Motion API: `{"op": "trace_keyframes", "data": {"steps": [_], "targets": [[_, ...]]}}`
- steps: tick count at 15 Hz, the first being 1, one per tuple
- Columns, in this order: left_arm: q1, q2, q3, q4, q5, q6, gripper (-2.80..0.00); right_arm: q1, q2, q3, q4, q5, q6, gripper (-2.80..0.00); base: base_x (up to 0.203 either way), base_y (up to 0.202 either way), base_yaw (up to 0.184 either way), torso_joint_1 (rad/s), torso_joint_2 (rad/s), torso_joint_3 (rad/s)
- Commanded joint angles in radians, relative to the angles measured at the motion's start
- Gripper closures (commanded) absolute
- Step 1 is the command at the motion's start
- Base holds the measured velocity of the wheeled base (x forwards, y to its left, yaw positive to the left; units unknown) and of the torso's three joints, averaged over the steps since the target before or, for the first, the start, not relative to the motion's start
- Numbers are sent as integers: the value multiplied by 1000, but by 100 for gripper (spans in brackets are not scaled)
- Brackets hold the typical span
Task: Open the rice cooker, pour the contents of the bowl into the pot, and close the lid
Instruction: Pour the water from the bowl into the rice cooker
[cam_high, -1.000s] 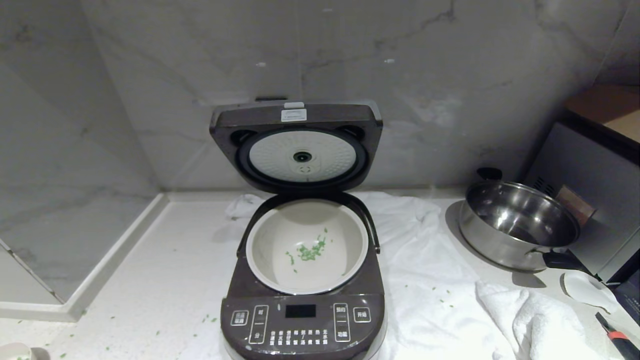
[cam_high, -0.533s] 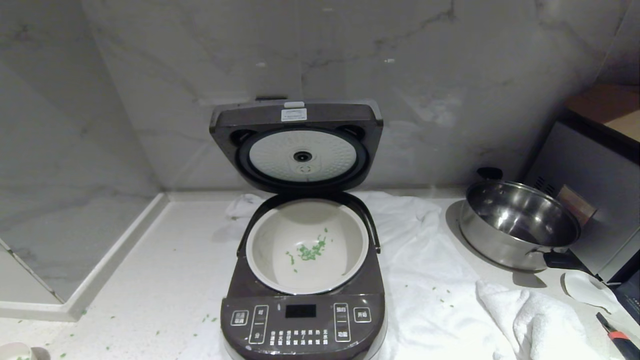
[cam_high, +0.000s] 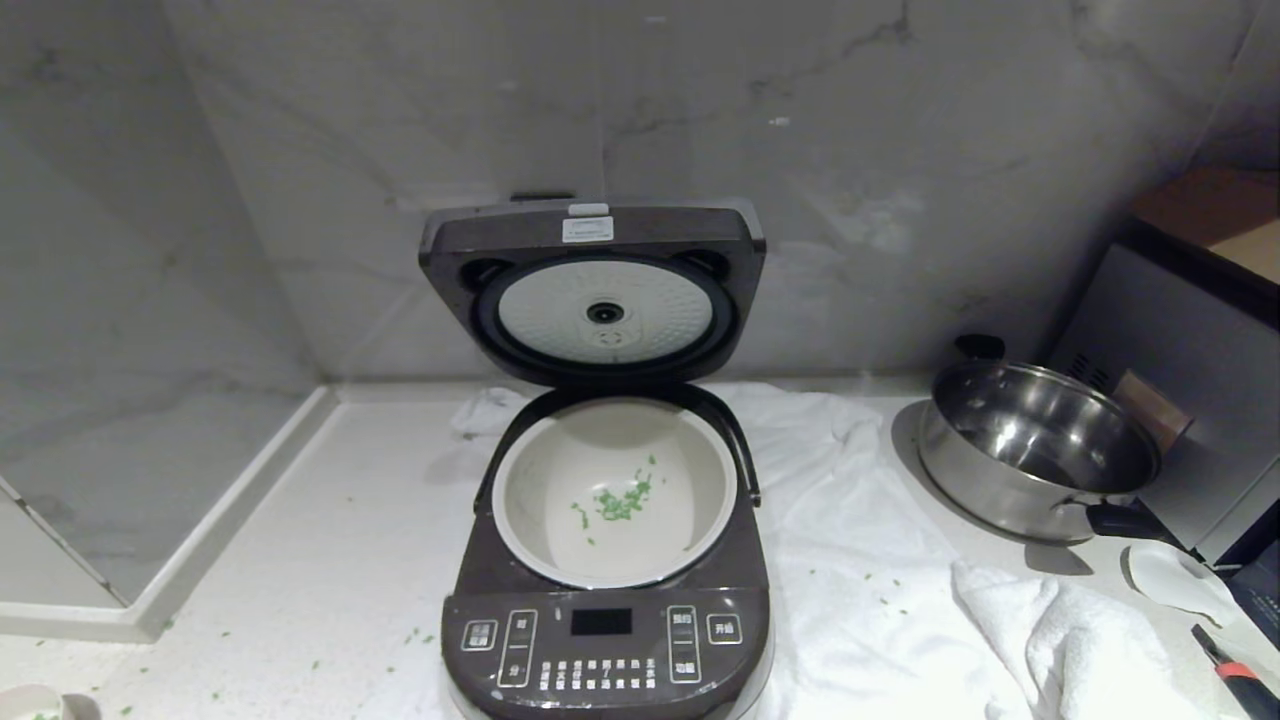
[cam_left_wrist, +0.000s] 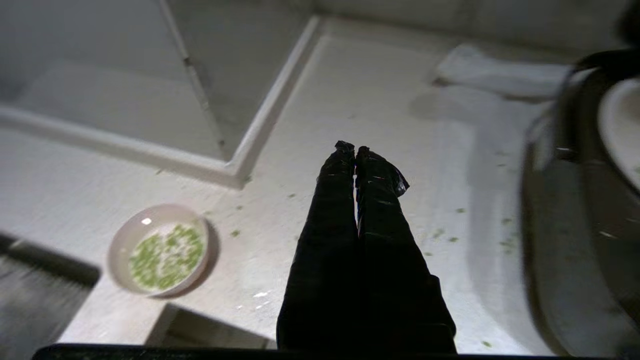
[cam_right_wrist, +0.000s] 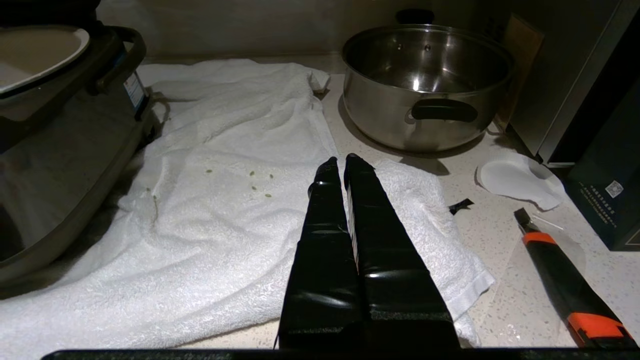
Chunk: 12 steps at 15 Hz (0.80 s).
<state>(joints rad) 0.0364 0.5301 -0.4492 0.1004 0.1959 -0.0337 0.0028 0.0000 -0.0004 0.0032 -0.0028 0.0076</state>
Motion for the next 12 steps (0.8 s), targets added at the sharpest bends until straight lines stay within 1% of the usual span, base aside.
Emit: {"op": "trace_keyframes", "data": {"steps": [1, 2, 3, 4, 5, 7, 8, 10, 12], "targets": [[73, 339, -68, 1, 57, 22, 0, 0, 0, -1, 0, 0, 0, 0, 0, 0, 0, 0, 0, 0], [153, 426, -86, 0, 74, 64, 0, 0, 0, 0, 0, 0, 0, 0, 0, 0, 0, 0, 0, 0], [250, 485, -103, -1, 79, 110, 0, 0, 0, -1, 0, 0, 0, 0, 0, 0, 0, 0, 0, 0], [342, 550, -121, 1, 71, 159, 0, 0, 0, -1, 0, 0, 0, 0, 0, 0, 0, 0, 0, 0], [425, 594, -133, 2, 51, 210, 0, 0, 0, -1, 0, 1, 0, 0, 0, 0, 0, 0, 0, 0], [559, 636, -141, 9, -8, 303, 0, 0, 0, 0, 0, 0, 0, 0, 0, 0, 0, 0, 0, 0], [609, 651, -144, 30, -31, 334, 0, 0, 0, -1, 0, 0, 0, 0, 0, 0, 0, 0, 0, 0], [683, 666, -143, 83, -79, 392, 0, 0, 0, -1, 0, 0, 0, 0, 0, 0, 0, 0, 0, 0], [771, 687, -143, 138, -133, 437, 0, 0, 0, -1, 0, 0, 0, 0, 0, 0, 0, 0, 0, 0]]}}
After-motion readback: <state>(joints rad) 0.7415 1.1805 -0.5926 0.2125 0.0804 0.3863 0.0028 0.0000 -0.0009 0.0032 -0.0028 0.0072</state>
